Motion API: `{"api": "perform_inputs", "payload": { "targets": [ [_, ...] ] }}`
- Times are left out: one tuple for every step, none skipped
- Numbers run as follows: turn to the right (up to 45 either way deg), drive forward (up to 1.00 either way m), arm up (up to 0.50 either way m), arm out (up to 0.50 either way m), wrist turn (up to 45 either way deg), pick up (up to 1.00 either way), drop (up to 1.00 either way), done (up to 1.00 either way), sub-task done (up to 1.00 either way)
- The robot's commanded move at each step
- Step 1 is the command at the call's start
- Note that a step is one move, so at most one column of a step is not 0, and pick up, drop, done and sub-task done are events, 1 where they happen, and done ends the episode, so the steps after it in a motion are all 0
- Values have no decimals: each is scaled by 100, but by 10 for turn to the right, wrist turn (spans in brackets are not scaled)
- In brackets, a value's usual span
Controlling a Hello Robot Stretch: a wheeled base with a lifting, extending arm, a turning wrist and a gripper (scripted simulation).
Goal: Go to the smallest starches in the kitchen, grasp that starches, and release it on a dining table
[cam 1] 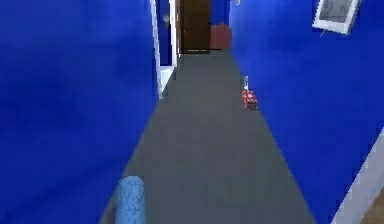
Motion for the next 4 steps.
{"api": "perform_inputs", "payload": {
  "targets": [
    [-450,0,0,0,0,0,0,0,0],
    [-390,0,0,0,0,0,0,0,0],
    [0,40,0,0,0,0,0,0,0],
    [-150,0,0,0,0,0,0,0,0]
  ]
}}
